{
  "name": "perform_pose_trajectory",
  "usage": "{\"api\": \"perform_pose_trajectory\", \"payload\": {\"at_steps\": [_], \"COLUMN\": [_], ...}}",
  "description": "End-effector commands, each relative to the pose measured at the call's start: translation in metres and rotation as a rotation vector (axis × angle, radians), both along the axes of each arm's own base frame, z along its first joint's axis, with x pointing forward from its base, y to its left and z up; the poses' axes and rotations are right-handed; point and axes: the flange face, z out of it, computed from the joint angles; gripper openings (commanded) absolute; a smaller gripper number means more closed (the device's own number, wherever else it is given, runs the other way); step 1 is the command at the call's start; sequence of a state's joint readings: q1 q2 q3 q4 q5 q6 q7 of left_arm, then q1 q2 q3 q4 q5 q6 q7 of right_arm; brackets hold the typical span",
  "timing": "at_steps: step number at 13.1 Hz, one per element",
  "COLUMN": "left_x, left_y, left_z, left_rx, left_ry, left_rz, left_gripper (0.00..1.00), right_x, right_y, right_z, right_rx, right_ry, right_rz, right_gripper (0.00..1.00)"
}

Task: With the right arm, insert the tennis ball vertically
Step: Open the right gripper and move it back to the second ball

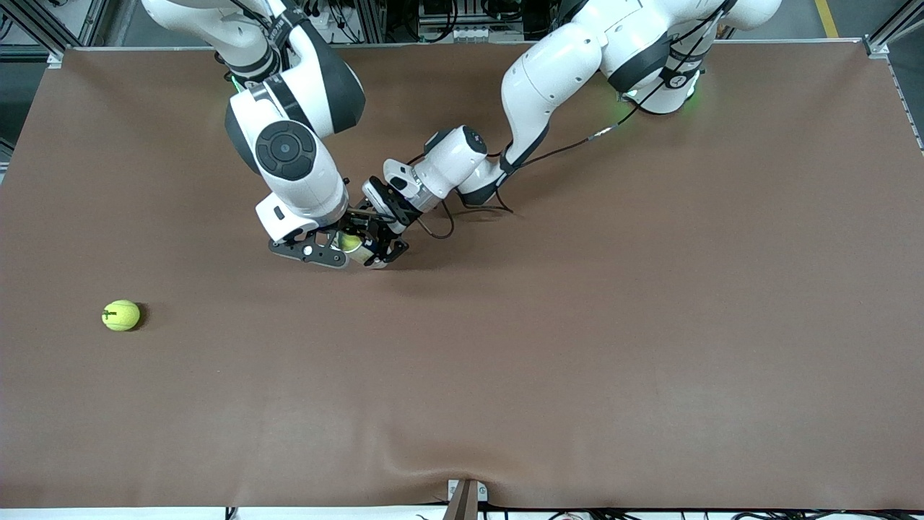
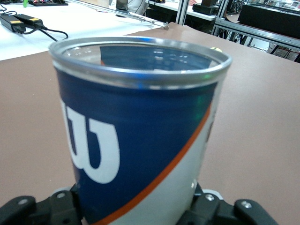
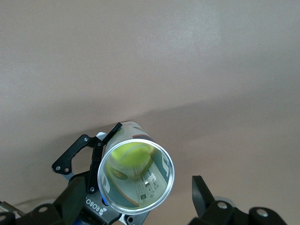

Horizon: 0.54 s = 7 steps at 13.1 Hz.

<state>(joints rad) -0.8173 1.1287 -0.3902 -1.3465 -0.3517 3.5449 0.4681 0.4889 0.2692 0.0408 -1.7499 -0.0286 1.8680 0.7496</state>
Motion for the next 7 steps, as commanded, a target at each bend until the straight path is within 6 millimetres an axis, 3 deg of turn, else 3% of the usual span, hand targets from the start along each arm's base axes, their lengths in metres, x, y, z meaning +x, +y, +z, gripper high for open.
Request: {"api": "perform_pose_trajectory", "payload": {"at_steps": [1, 5, 7], "left_x": [-0.004, -0.005, -0.005], "left_y": [-0.001, -0.001, 0.0], "left_z": [-0.011, -0.011, -0.012], "left_rx": [0.001, 0.002, 0.005], "left_ry": [0.013, 0.013, 0.015], "left_rz": [0.013, 0.012, 0.012], "left_gripper": [0.79, 0.8, 0.81], "right_x": [0.002, 0.024, 0.04], "right_y": [-0.009, -0.079, -0.131], "right_z": [0.009, 0.042, 0.05], "right_rx": [-0.003, 0.02, 0.039], "right_ry": [-0.008, -0.01, -0.007], "right_rz": [-0.012, 0.038, 0.101], "right_gripper": [1.0, 1.0, 1.0]}}
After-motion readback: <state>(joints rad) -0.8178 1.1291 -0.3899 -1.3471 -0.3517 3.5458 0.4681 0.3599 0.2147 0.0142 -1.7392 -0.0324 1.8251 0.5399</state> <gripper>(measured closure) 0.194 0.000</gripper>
